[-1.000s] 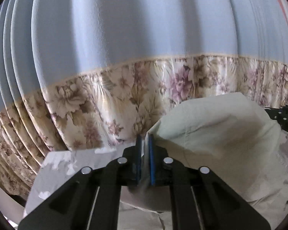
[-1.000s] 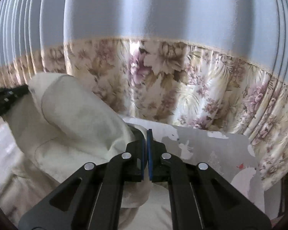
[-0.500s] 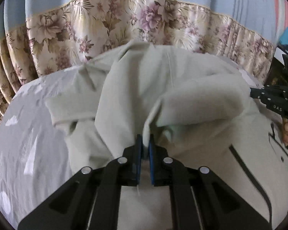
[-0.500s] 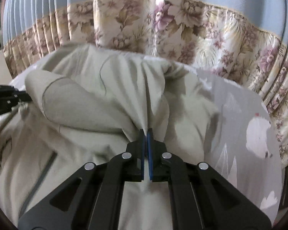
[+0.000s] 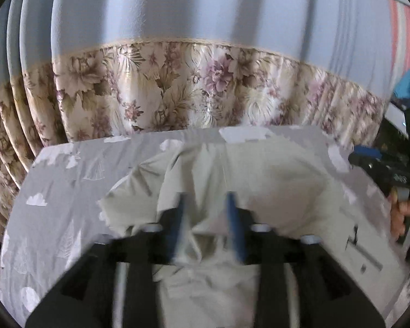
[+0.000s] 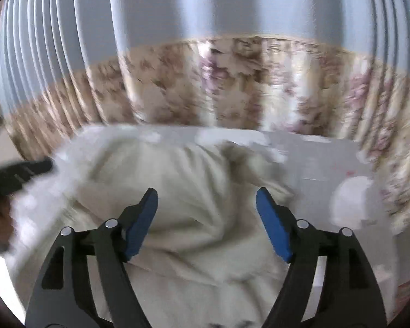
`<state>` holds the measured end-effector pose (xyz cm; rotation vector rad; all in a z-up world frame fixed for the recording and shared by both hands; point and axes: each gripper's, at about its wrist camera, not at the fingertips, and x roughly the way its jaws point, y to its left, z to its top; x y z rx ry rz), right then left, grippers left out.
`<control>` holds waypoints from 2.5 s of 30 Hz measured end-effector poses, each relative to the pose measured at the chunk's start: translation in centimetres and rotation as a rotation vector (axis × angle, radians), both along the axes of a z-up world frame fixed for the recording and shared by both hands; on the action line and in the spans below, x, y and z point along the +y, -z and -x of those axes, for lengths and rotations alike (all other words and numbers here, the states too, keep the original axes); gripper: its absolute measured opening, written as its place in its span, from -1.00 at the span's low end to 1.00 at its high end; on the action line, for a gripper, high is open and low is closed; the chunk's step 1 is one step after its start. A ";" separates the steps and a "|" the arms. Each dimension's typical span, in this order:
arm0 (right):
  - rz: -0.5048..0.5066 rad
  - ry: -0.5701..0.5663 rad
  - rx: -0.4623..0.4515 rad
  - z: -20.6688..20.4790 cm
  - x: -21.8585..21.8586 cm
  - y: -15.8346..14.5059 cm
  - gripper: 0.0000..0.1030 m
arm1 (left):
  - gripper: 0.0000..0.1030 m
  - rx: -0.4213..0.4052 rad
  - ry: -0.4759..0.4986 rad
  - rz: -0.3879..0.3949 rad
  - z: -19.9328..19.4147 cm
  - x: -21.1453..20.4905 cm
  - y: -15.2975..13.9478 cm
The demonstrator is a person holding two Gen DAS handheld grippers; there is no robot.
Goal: Fold large clothes
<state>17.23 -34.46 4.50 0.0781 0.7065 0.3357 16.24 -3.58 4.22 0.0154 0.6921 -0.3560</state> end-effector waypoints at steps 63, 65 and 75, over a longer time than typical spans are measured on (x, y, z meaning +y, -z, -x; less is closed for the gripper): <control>-0.077 0.042 -0.033 -2.1 2.4 -1.3 0.86 | 0.53 0.009 -0.158 0.128 -2.1 0.8 -3.0; -0.127 0.054 -0.017 -4.3 2.9 -1.4 0.86 | 0.51 0.040 -0.189 0.132 -5.4 0.0 -2.8; -0.016 0.134 0.230 -13.5 5.9 7.5 0.84 | 0.51 0.247 -0.293 -0.055 -13.9 0.3 7.8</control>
